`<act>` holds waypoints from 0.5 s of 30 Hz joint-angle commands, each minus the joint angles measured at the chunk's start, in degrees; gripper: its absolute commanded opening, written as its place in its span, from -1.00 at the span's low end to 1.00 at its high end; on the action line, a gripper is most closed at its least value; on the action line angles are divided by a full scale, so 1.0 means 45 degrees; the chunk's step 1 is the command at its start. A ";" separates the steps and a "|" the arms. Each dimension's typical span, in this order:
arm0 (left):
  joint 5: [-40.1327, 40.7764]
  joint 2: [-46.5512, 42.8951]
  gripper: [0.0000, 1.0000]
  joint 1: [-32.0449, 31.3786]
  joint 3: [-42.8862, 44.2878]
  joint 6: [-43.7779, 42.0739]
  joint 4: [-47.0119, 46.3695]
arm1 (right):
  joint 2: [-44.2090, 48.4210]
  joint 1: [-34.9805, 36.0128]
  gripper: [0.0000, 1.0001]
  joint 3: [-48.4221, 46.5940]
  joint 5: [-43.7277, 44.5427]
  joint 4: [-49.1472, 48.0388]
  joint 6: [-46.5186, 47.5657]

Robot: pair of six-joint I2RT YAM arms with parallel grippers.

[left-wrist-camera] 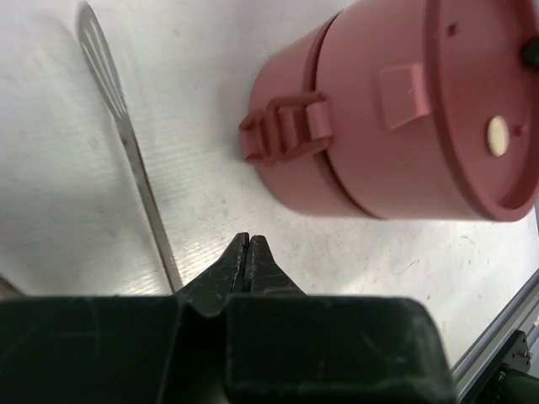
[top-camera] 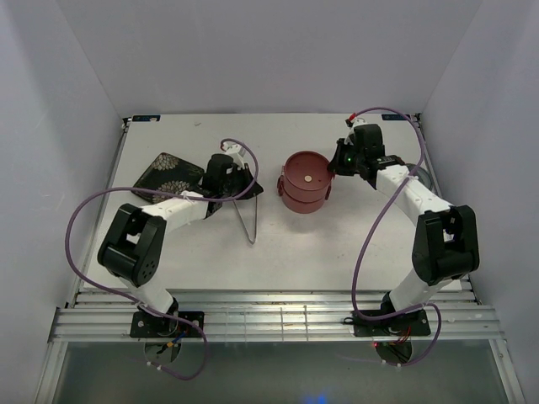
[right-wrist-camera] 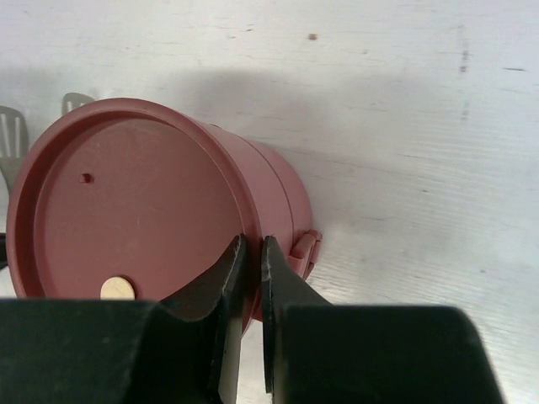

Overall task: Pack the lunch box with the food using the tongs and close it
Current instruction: Close the fastener on the packing box.

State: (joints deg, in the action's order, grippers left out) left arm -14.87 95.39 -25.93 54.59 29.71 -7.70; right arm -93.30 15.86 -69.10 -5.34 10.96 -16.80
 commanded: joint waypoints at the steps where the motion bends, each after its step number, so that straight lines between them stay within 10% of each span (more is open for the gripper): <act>1: 0.0159 0.0441 -1.00 -0.0214 0.0369 0.0486 -0.0417 | 0.0186 -0.0262 -0.84 0.0316 -0.0118 0.1178 0.0978; 11: 0.0318 0.0754 -1.00 -0.0214 0.0466 0.0721 -0.0885 | -0.0088 0.0128 -0.83 0.0063 0.0328 0.1431 0.1622; 15: 0.0102 0.1144 -1.00 -0.0214 0.0954 0.0760 -0.0944 | 0.0107 0.0148 -0.47 -0.0035 0.0561 0.1724 0.1819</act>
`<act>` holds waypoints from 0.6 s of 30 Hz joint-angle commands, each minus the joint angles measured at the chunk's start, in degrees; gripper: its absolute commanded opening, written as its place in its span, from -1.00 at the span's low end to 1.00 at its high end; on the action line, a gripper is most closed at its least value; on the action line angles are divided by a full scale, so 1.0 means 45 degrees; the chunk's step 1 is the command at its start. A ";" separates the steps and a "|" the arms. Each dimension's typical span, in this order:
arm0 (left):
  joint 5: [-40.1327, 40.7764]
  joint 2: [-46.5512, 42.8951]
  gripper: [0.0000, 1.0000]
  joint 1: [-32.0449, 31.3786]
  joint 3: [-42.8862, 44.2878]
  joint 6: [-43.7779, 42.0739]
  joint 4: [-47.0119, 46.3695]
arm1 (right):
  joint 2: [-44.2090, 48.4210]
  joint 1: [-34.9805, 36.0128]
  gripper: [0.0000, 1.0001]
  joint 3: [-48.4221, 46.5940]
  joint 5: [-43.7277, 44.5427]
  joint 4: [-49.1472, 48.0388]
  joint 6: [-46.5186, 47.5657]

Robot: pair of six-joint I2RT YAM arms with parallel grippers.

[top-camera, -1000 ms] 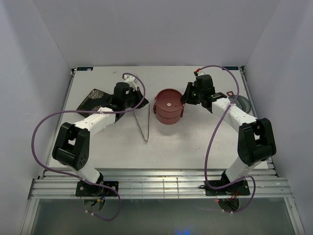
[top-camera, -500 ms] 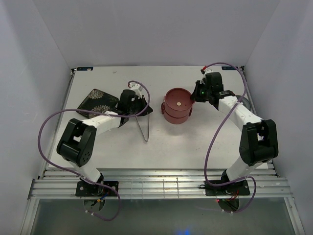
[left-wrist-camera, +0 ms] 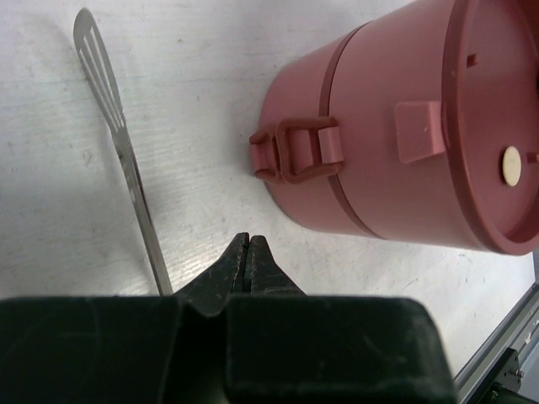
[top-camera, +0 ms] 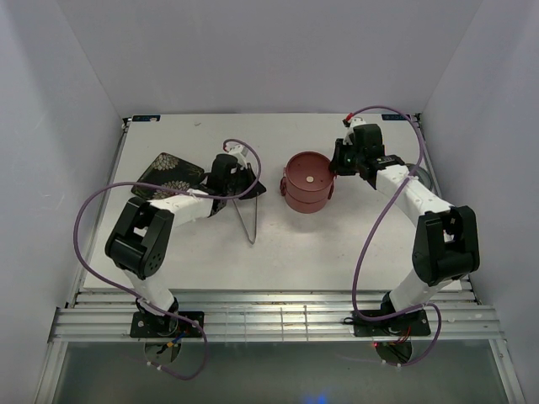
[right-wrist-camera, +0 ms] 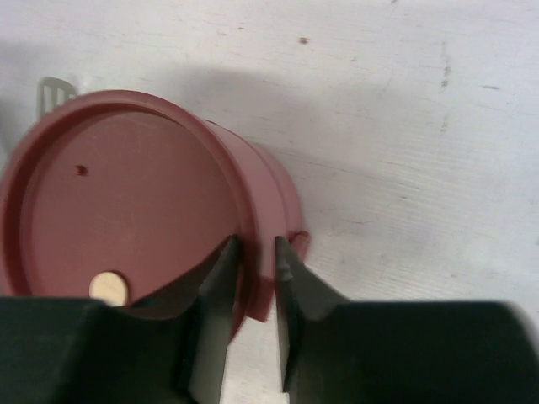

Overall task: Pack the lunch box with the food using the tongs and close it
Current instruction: Close the fastener on the packing box.

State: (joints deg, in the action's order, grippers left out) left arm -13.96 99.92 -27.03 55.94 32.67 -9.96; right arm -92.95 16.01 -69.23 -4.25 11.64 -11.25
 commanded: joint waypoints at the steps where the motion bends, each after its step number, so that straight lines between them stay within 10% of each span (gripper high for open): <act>1: -0.0121 0.0236 -1.00 0.0029 0.0712 0.0085 -0.0444 | 0.0107 0.0114 -0.37 -0.0044 0.0455 0.1670 0.0546; 8: 0.0054 0.0744 -1.00 0.0029 0.1181 -0.0052 -0.0483 | 0.1395 0.0114 -0.23 -0.1137 0.1375 0.2316 -0.0137; 18: -0.0336 0.1780 -1.00 0.0029 0.1825 0.0006 -0.1048 | 0.0129 0.1031 -0.84 -0.1589 -0.1319 0.1498 -0.0020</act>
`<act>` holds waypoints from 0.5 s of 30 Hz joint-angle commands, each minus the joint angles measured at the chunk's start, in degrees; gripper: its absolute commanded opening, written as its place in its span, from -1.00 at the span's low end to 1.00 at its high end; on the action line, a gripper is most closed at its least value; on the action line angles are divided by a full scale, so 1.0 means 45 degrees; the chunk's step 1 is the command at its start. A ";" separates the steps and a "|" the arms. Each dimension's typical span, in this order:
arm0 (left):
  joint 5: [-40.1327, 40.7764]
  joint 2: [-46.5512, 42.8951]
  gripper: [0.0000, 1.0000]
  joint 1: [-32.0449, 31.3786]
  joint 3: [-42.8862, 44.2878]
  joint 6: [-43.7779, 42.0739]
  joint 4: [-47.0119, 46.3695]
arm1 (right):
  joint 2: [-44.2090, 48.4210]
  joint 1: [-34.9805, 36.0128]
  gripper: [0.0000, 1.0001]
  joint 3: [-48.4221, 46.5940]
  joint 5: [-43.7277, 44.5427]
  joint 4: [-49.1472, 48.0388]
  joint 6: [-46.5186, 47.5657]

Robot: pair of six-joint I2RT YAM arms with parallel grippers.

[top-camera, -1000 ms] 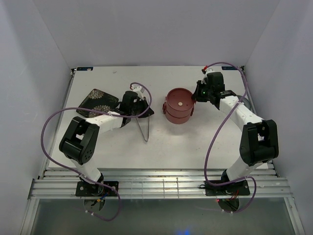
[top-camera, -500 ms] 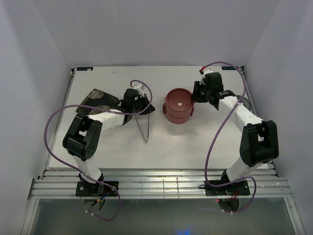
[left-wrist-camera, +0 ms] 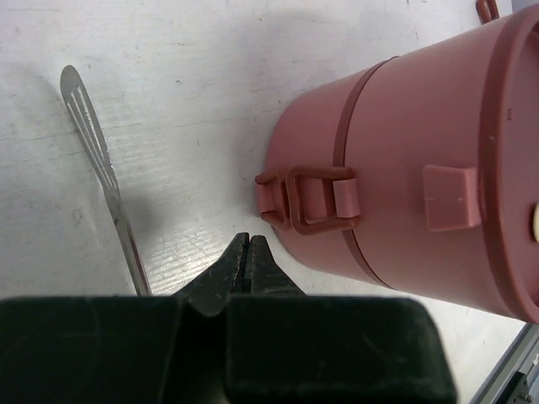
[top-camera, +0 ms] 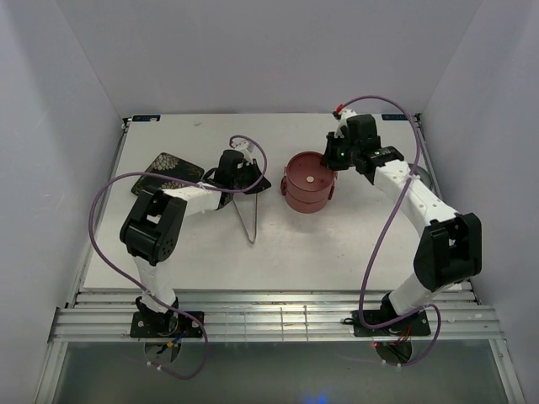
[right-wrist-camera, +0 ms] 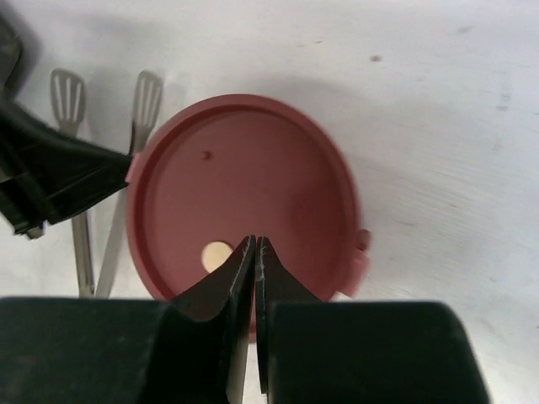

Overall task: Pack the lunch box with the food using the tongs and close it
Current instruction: Close the fastener on the packing box.

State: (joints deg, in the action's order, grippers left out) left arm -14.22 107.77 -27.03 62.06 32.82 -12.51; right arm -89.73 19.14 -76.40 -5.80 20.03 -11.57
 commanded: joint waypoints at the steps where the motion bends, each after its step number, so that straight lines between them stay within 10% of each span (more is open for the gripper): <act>1: -0.0336 0.0133 -1.00 0.0029 0.0505 0.0089 -0.0539 | -0.0761 0.0395 -0.85 0.0102 -0.1092 -0.0660 0.0014; 15: -0.0338 0.2264 -1.00 -0.1807 0.1776 0.0734 -0.2003 | -0.2344 0.1119 -0.84 0.0981 -0.0488 -0.0721 -0.0885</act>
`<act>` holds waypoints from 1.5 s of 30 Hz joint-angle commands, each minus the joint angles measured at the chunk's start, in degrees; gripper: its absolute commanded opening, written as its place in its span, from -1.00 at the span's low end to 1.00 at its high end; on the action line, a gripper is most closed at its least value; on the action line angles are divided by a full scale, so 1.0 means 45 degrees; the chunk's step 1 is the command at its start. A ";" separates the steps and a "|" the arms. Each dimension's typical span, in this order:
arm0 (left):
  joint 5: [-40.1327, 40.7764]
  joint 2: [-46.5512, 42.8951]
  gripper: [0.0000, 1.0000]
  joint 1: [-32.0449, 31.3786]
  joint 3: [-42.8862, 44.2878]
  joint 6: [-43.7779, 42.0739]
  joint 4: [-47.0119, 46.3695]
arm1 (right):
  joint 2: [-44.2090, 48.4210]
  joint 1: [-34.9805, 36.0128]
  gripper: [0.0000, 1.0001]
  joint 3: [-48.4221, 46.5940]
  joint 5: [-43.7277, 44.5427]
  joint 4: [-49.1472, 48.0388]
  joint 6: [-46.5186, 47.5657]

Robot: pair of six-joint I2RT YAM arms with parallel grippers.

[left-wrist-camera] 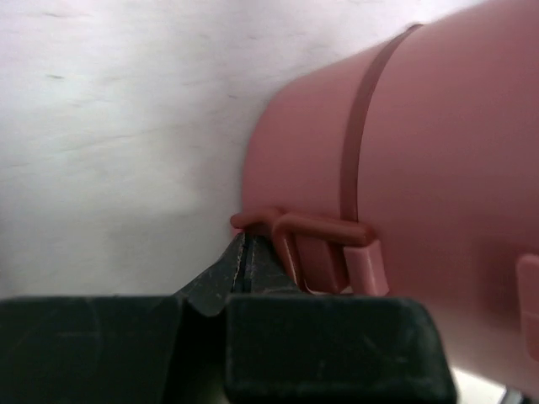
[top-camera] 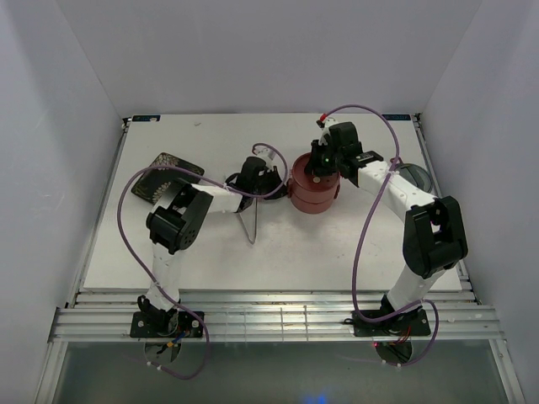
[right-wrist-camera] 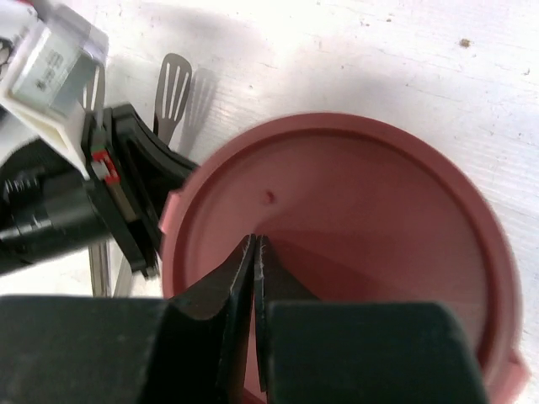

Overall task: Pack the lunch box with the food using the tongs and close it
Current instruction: Close the fastener on the packing box.

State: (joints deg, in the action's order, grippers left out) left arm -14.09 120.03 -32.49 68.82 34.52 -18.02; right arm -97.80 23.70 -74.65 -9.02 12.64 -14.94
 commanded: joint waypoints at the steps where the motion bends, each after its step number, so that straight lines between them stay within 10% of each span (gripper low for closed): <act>1: -0.0153 -0.0597 -1.00 -0.0592 0.0100 0.0336 -0.0838 | -0.0571 0.0104 -0.84 0.0593 0.0226 0.0940 -0.0137; 42: 0.0298 -0.1497 -1.00 -0.0515 -0.0273 0.1684 -0.0371 | -0.0416 0.0084 -0.84 -0.0163 0.0554 0.1329 -0.0198; 45: 0.0318 -0.1594 -1.00 -0.0398 -0.0351 0.1703 -0.0331 | 0.0325 0.0045 -0.37 -0.0694 0.1705 0.1935 -0.0001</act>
State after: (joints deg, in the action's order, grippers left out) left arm -11.51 116.55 -34.79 67.92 42.09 -19.29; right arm -97.91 23.77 -75.33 -7.60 12.71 -17.37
